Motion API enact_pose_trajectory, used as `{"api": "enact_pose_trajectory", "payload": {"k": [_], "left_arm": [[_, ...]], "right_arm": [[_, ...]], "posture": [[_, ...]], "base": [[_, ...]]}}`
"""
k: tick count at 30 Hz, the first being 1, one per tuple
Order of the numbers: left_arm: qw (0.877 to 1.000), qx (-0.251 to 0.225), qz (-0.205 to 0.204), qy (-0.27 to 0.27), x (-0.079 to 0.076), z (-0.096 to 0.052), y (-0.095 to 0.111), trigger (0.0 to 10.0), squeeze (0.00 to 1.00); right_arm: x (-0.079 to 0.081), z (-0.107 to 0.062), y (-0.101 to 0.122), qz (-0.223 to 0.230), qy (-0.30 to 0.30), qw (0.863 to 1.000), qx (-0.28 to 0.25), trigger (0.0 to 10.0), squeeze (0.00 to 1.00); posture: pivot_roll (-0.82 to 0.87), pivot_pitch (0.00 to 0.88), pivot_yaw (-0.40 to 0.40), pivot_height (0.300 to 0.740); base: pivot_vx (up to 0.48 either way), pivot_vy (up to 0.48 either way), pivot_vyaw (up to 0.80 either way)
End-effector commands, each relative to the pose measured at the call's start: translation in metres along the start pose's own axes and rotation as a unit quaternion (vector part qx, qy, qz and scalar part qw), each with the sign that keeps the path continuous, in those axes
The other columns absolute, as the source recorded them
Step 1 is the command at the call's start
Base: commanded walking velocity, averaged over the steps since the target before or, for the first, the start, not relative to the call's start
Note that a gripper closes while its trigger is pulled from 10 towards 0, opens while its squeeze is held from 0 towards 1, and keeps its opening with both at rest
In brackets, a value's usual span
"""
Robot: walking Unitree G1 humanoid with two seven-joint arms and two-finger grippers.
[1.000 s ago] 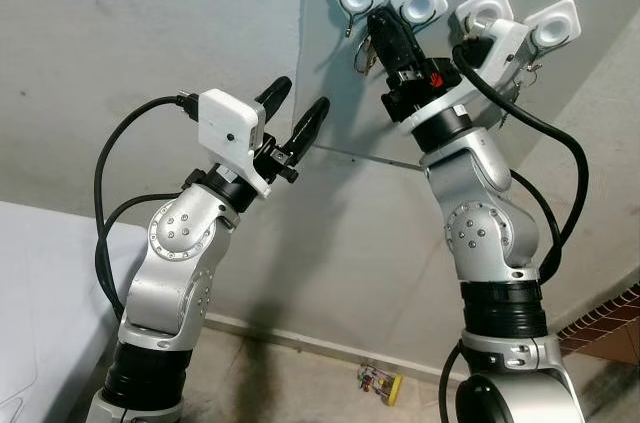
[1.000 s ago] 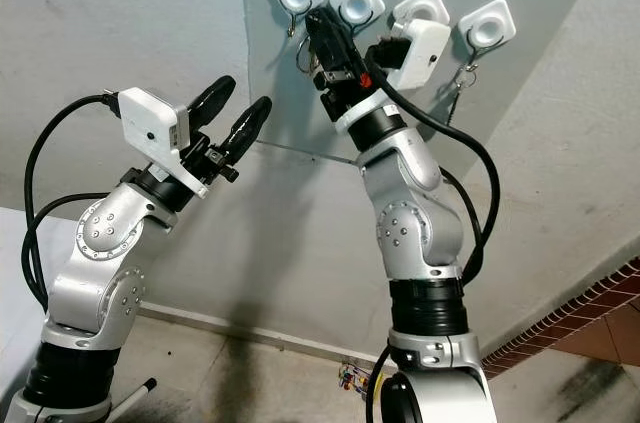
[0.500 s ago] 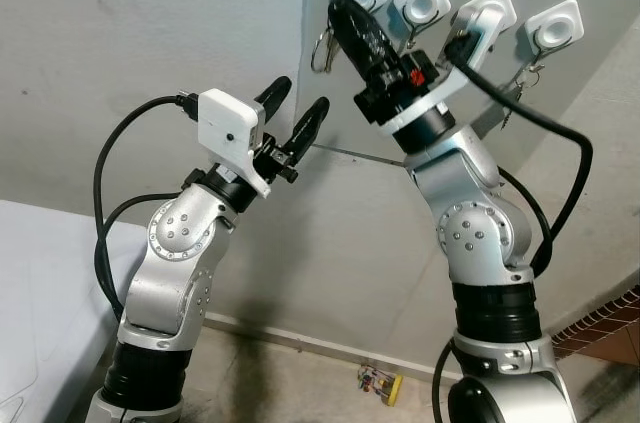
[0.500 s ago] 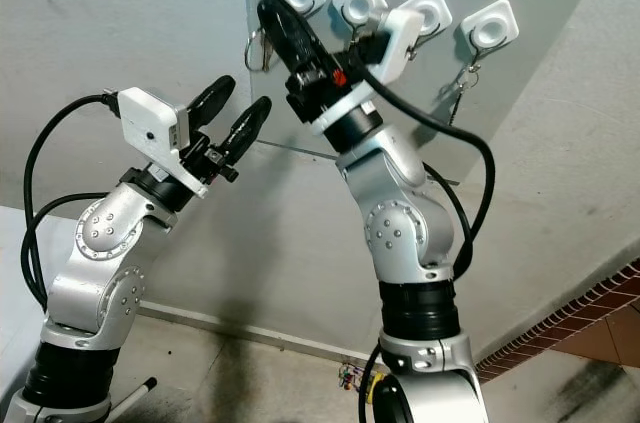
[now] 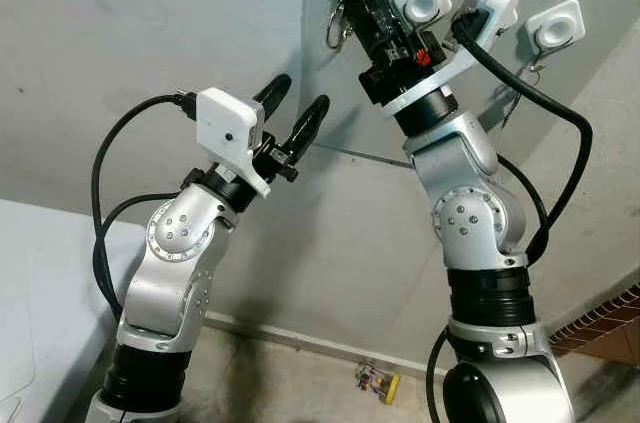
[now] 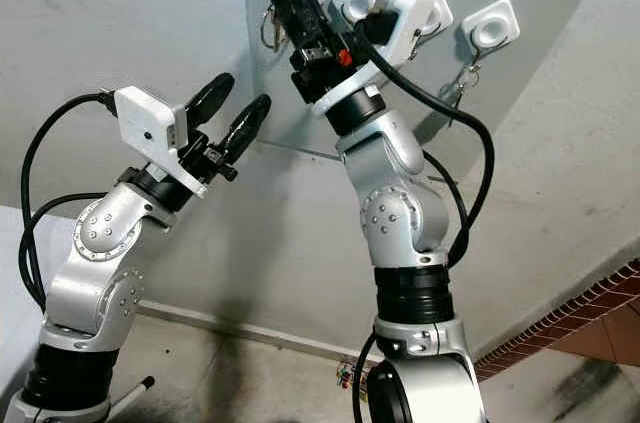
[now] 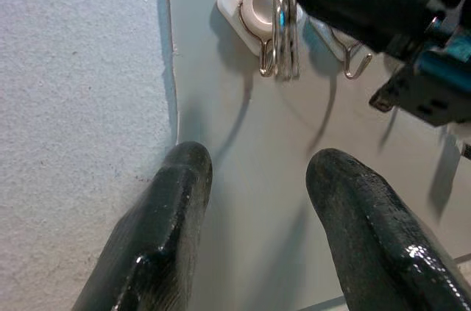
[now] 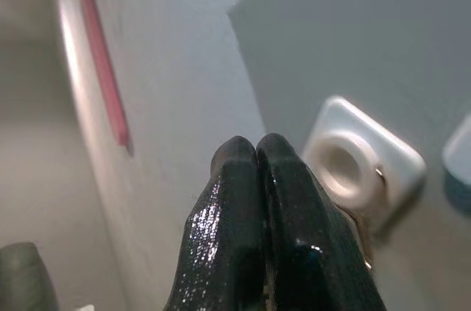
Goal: Hang keys on a hook
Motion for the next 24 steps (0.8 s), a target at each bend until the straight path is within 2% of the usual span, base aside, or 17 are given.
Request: {"api": "enact_pose_trajectory", "payload": {"k": [1,8,18,24], "left_arm": [[1.000,-0.002,0.004,-0.001,-0.002,-0.001,0.003,10.0,0.00],[1.000,-0.003,0.004,-0.002,-0.002,0.000,0.004,10.0,0.00],[1.000,-0.004,0.004,-0.001,-0.002,0.001,0.004,10.0,0.00],[1.000,-0.004,0.006,0.003,-0.001,0.000,0.004,10.0,0.00]], "right_arm": [[0.000,0.002,0.006,-0.012,0.003,1.000,-0.007,10.0,0.00],[-0.001,0.005,0.004,-0.017,0.001,1.000,-0.009,10.0,0.00],[-0.012,0.013,0.011,-0.032,-0.021,0.999,-0.027,10.0,0.00],[-0.021,0.006,0.020,-0.050,-0.029,0.998,-0.033,10.0,0.00]], "posture": [[0.03,0.083,-0.095,0.740],[0.03,0.084,-0.095,0.740],[0.03,0.084,-0.099,0.740],[0.04,0.083,-0.103,0.740]], "base": [[0.000,0.000,0.00],[0.000,0.000,0.00],[0.000,0.000,0.00],[0.000,0.000,0.00]]}}
Point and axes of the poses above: a point about 5 cm out from each wrist's last joint towards the gripper, its own z axis pointing out of the wrist towards the gripper, its own y axis along the axis of the wrist's last joint, x = y × z, the point moved 6 cm from there along z, pointing out of the wrist towards the gripper, and after that the axes turned 3 degrees about z, right-handed, at the moved point
